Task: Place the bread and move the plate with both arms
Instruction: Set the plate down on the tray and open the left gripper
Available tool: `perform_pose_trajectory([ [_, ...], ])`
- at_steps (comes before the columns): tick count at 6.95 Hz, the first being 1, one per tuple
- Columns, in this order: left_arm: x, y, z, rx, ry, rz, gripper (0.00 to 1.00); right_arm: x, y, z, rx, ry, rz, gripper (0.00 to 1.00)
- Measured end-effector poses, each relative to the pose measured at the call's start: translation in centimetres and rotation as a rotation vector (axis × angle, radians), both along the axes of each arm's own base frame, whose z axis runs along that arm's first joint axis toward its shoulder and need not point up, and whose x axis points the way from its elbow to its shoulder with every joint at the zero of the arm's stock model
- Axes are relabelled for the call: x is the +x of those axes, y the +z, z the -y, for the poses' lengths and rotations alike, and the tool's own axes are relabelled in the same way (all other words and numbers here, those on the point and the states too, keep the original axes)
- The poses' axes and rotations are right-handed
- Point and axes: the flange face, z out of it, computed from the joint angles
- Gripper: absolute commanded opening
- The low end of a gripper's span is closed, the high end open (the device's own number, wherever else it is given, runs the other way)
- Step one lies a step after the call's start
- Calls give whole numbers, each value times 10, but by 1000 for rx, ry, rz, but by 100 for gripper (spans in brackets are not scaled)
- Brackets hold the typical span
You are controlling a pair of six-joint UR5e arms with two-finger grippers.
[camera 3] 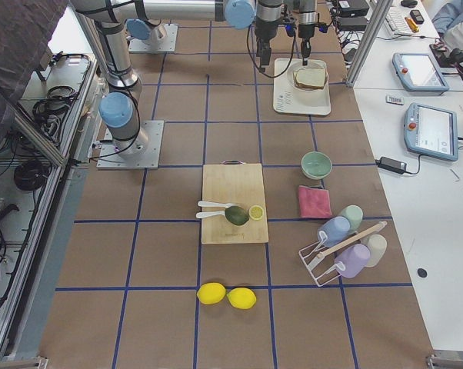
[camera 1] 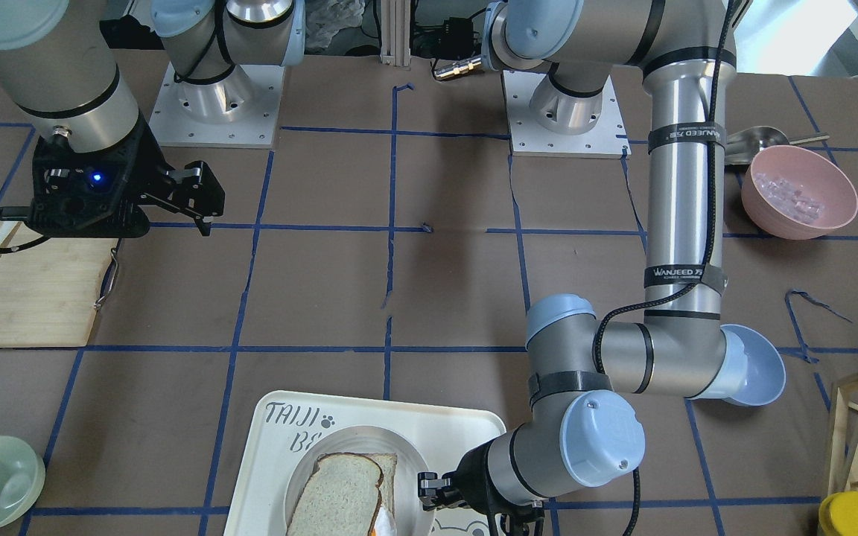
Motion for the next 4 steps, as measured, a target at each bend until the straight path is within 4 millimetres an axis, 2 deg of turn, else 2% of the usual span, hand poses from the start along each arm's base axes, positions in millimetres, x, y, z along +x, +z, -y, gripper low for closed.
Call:
perform_pose_trajectory([
  [1, 0, -9, -4, 3, -2, -3, 99, 0, 0, 0, 0, 1, 0, 100],
  [2, 0, -10, -6, -10, 1, -7, 100, 0, 0, 0, 1, 2, 0, 100],
  [4, 1, 3, -6, -30, 9, -7, 100, 0, -1, 0, 3, 2, -1, 100],
])
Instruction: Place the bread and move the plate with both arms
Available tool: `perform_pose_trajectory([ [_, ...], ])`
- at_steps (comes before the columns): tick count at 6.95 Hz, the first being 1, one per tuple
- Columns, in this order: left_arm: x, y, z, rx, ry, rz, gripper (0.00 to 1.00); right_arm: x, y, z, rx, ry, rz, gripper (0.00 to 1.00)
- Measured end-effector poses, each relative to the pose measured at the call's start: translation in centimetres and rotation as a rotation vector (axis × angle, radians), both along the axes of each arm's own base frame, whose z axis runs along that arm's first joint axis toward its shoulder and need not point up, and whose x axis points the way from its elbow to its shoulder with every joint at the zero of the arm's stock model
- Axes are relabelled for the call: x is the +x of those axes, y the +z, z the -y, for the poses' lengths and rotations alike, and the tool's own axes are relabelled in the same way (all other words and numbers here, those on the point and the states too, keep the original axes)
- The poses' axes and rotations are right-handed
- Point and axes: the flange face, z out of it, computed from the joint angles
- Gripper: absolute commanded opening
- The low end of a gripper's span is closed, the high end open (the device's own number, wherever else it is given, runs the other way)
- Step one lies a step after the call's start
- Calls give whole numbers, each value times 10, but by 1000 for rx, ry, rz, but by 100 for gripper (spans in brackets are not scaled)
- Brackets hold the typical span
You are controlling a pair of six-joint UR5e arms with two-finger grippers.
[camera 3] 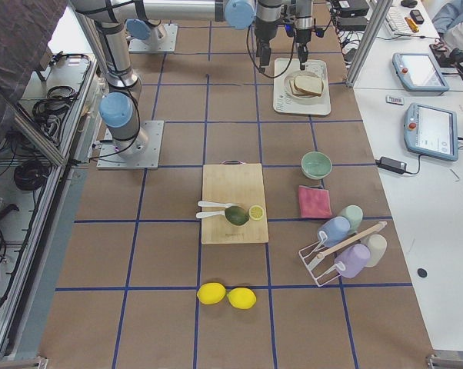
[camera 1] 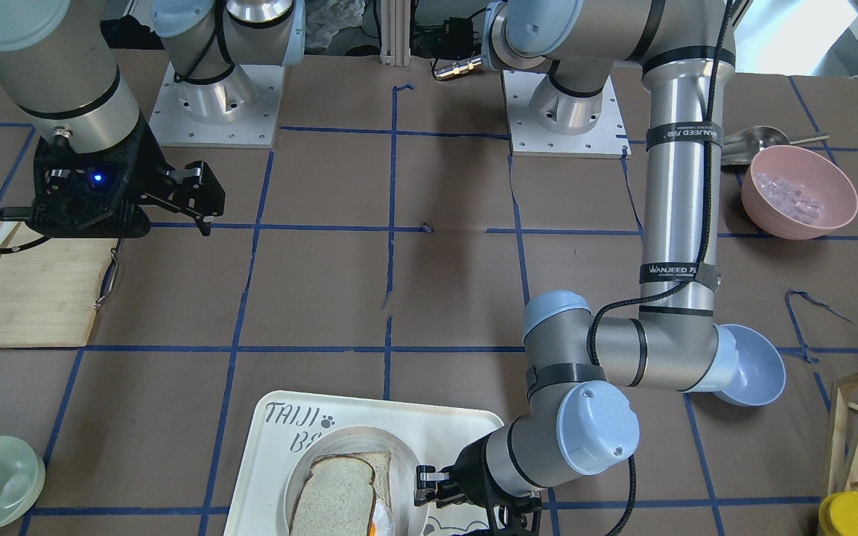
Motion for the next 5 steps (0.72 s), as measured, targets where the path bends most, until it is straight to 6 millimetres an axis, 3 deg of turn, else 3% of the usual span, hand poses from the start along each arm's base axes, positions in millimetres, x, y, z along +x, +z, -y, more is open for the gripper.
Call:
perform_pose_trajectory([
  [2, 23, 30, 0, 42, 32, 7, 100, -1, -2, 0, 3, -1, -1, 100],
  [5, 69, 114, -29, 158, 70, 189, 100, -1, -3, 0, 5, -1, -1, 100],
])
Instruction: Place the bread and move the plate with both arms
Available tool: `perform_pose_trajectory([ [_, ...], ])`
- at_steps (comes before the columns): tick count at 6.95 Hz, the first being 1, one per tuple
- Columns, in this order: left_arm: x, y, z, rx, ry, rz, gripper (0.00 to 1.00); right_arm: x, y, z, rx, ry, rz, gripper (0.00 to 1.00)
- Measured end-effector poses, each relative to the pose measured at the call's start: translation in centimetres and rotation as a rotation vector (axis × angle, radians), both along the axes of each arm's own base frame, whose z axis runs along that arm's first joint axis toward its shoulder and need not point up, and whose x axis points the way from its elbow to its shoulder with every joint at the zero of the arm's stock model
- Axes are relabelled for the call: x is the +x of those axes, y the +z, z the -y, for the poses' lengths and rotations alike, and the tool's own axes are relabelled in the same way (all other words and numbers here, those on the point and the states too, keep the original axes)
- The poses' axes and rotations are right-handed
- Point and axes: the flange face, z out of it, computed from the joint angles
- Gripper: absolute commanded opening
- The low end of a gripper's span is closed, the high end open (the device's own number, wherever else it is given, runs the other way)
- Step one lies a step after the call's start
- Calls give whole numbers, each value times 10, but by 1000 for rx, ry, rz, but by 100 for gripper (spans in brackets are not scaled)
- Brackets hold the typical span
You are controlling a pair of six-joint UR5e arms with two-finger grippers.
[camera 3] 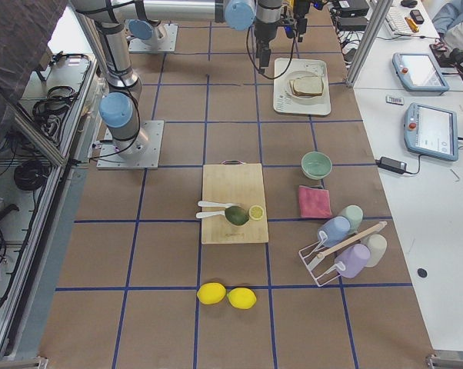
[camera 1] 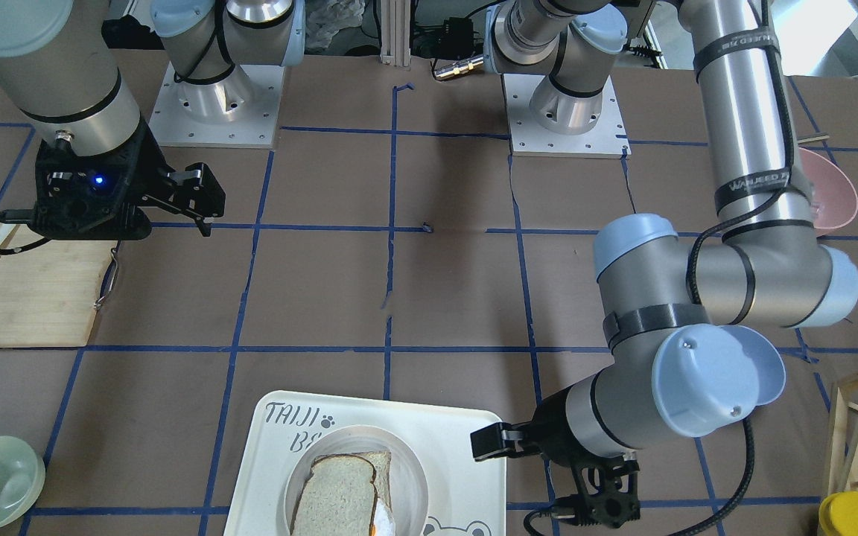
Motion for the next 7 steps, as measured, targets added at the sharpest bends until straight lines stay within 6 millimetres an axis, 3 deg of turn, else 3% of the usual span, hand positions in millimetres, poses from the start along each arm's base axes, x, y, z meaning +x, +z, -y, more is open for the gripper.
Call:
perform_pose_trajectory([
  [2, 21, 74, -44, 66, 16, 93, 100, 1, 0, -1, 0, 0, 1, 100],
  [4, 42, 128, -82, 77, 45, 116, 100, 2, 2, -1, -6, -1, 3, 100],
  [7, 58, 149, -145, 93, 59, 229, 100, 2, 19, 5, -111, -5, 10, 100],
])
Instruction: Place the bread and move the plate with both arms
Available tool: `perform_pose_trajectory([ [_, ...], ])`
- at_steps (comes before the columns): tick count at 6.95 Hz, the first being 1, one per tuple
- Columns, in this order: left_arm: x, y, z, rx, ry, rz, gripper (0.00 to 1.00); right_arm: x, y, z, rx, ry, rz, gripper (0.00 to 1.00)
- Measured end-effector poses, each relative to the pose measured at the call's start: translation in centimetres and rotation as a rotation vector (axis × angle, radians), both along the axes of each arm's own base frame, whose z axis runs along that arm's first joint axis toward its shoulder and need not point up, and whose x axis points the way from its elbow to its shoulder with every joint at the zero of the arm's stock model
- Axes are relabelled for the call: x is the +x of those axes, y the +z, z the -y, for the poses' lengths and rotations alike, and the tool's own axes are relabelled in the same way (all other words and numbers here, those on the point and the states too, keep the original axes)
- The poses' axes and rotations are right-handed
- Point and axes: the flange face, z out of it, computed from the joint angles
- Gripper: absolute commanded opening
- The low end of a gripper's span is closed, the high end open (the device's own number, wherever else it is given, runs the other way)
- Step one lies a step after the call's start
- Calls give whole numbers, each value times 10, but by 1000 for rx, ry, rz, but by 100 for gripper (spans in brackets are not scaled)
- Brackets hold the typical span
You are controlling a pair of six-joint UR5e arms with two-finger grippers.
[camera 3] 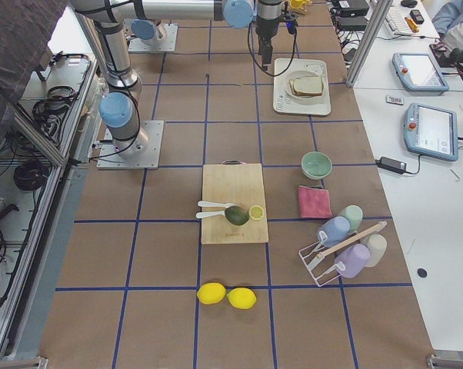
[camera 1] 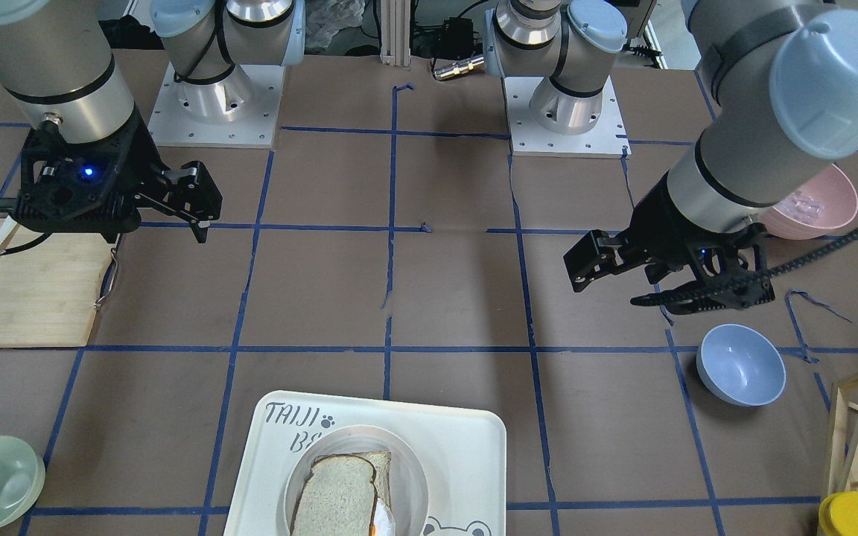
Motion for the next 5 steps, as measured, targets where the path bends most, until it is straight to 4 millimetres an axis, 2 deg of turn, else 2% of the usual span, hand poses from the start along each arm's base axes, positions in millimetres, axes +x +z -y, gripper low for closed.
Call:
perform_pose_trajectory([
  [2, 1, -4, -42, 19, -1, 26, 100, 0, 6, 1, -38, 0, 4, 100],
  [3, 0, -4, -56, 15, -2, 30, 100, 1, 6, 1, -40, 1, 8, 100],
  [5, 0, -2, -64, -6, -2, 32, 100, 1, 8, 0, -43, 1, 11, 100],
])
